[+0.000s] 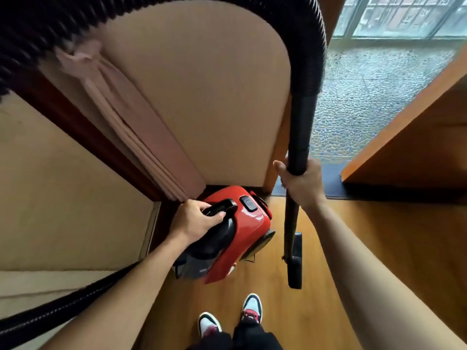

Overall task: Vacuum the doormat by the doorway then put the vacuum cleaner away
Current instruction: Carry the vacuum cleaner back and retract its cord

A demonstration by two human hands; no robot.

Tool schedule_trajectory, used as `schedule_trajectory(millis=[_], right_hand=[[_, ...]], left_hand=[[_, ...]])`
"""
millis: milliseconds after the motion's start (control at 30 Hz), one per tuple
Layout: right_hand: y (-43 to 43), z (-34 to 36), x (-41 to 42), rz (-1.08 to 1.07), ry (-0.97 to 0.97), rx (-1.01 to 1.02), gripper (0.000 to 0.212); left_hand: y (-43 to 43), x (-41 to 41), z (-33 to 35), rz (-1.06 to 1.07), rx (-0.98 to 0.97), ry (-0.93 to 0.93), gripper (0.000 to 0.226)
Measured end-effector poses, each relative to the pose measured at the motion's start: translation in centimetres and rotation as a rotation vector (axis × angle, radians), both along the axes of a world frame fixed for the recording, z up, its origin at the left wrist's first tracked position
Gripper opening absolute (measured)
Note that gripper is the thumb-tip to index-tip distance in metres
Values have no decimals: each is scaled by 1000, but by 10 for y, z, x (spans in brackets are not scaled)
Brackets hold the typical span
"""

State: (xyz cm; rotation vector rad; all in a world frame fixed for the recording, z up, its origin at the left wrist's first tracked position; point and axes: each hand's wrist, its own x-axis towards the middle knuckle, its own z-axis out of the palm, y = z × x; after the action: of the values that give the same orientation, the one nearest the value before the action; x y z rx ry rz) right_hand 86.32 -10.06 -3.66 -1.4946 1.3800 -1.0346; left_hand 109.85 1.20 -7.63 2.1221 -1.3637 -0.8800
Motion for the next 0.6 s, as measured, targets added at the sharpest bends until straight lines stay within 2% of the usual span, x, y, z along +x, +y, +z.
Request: schedule_trajectory(millis=[233,400,600], right_hand=[[-36,-112,18,21,19,3,30],[-48,-196,29,-2,20,-64,31],[-70,-284,36,-32,30,-198,33]], left_hand=[[-38,25,-138,-51,48,74,17],[-60,37,-250,-109,60,50,27],[-83,46,-378,-187,89,-9,24]])
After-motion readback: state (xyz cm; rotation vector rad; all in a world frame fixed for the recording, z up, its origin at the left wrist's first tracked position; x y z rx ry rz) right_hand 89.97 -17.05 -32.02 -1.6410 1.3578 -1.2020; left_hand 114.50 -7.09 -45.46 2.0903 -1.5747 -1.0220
